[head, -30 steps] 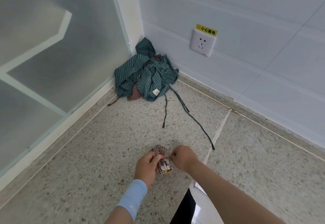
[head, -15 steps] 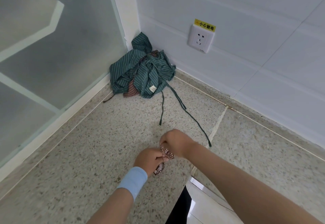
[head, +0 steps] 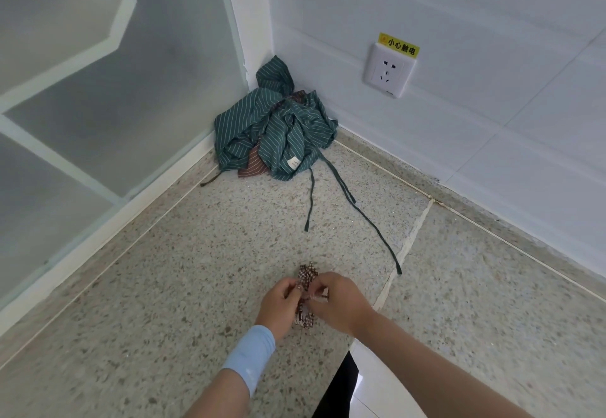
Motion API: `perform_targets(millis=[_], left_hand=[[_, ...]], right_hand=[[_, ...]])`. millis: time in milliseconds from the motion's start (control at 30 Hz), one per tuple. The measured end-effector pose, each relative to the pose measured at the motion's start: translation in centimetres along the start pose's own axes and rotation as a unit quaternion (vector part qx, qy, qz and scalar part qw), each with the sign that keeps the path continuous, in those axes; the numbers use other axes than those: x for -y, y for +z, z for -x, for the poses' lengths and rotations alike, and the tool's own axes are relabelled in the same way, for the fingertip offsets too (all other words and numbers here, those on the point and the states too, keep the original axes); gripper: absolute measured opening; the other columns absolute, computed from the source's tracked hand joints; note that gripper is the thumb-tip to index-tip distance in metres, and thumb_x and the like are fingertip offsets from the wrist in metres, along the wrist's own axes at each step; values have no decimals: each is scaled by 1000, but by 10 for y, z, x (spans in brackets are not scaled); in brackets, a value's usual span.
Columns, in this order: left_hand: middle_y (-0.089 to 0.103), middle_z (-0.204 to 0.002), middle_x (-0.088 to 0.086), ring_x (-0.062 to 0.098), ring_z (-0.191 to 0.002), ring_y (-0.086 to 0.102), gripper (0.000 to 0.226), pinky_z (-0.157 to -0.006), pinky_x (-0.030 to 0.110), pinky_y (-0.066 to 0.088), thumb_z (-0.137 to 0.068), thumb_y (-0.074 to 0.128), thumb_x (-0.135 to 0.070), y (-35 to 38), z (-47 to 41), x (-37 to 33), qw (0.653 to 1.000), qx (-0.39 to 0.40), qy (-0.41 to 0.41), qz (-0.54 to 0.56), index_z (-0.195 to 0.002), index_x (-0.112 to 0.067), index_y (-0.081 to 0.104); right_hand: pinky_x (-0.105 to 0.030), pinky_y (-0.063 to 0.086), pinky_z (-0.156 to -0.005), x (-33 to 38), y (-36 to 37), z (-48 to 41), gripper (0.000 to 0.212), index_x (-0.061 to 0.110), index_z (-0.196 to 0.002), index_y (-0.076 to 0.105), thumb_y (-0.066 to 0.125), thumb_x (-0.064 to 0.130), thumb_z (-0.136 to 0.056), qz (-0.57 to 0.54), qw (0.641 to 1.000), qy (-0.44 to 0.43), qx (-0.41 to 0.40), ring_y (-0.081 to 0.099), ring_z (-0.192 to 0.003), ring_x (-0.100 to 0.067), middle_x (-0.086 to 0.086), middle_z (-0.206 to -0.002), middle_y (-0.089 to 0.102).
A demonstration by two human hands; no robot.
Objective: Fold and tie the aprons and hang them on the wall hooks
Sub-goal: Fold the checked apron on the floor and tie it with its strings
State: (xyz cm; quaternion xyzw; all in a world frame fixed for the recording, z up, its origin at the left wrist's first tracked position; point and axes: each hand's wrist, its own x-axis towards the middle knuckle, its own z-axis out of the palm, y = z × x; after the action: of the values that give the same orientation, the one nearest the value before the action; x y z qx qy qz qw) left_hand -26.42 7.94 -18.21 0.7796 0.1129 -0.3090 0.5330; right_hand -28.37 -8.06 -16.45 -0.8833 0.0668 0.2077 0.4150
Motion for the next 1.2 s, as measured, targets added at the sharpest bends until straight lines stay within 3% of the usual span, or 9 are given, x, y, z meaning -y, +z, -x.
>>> perform_targets(millis=[167,300,467,600,667,800,967,1067,1200], left_hand=[[51,-65,0,6,-47,44,18,-43,16,34,-98,48,-12,-1,0,-15,991,68,-79,86,-94,-11,65],[48,-63,2,11,-46,36,13,-40,19,22,-91,57,-24,-3,-1,-10,977,81,-143,138,-83,-14,59],[46,-58,-1,10,-46,36,22,-40,18,24,-89,69,-30,-1,2,-5,970,49,-175,164,-75,-14,62],[45,-56,0,10,-40,31,23,-35,19,18,-89,66,-21,8,6,-3,923,1,-242,300,-69,-13,56],[49,-58,2,12,-41,31,20,-38,20,21,-90,65,-21,9,9,0,909,-41,-266,319,-74,-9,63],[60,-64,7,14,-48,49,22,-46,22,39,-98,58,-18,8,9,11,936,-75,-209,274,-94,-1,72],[64,-67,6,10,-48,47,30,-43,21,29,-105,41,-21,13,9,13,935,-11,-161,315,-101,-7,67],[70,-83,4,9,-47,48,27,-40,18,27,-106,40,-19,15,9,10,916,-6,-165,367,-100,-6,63],[55,-64,3,10,-51,43,31,-40,17,30,-106,41,-21,13,4,5,895,-46,-203,395,-87,-9,61]], right_hand=[[-8,38,-69,-3,11,6,27,32,-89,65,82,19,-74,-41,995,-52,-72,51,-77,7,15,-98,54],[-20,49,-72,-5,12,2,12,22,-83,78,82,15,-76,-64,991,-63,-95,61,-78,-4,11,-90,63],[-21,47,-72,-12,6,0,4,22,-81,77,78,25,-83,25,993,-99,-67,58,-78,-5,14,-81,61],[-17,41,-75,-16,2,1,5,18,-79,74,75,20,-83,78,988,-121,-61,54,-83,-6,15,-87,54],[-26,38,-83,-21,1,2,7,22,-74,72,75,20,-80,134,979,-128,-84,51,-90,-10,13,-91,55],[-32,24,-96,-34,-6,7,9,34,-80,73,71,42,-83,210,972,-51,-95,42,-106,-10,17,-106,53],[-32,46,-88,-22,-10,7,15,29,-90,68,63,42,-90,125,989,70,-29,58,-96,-15,8,-101,60],[-36,38,-91,-20,-9,1,22,31,-97,69,57,49,-91,251,964,66,-64,48,-105,-21,3,-107,53],[-36,32,-89,-11,-10,-4,22,31,-100,69,50,42,-97,334,939,31,-71,52,-101,-20,6,-103,60]])
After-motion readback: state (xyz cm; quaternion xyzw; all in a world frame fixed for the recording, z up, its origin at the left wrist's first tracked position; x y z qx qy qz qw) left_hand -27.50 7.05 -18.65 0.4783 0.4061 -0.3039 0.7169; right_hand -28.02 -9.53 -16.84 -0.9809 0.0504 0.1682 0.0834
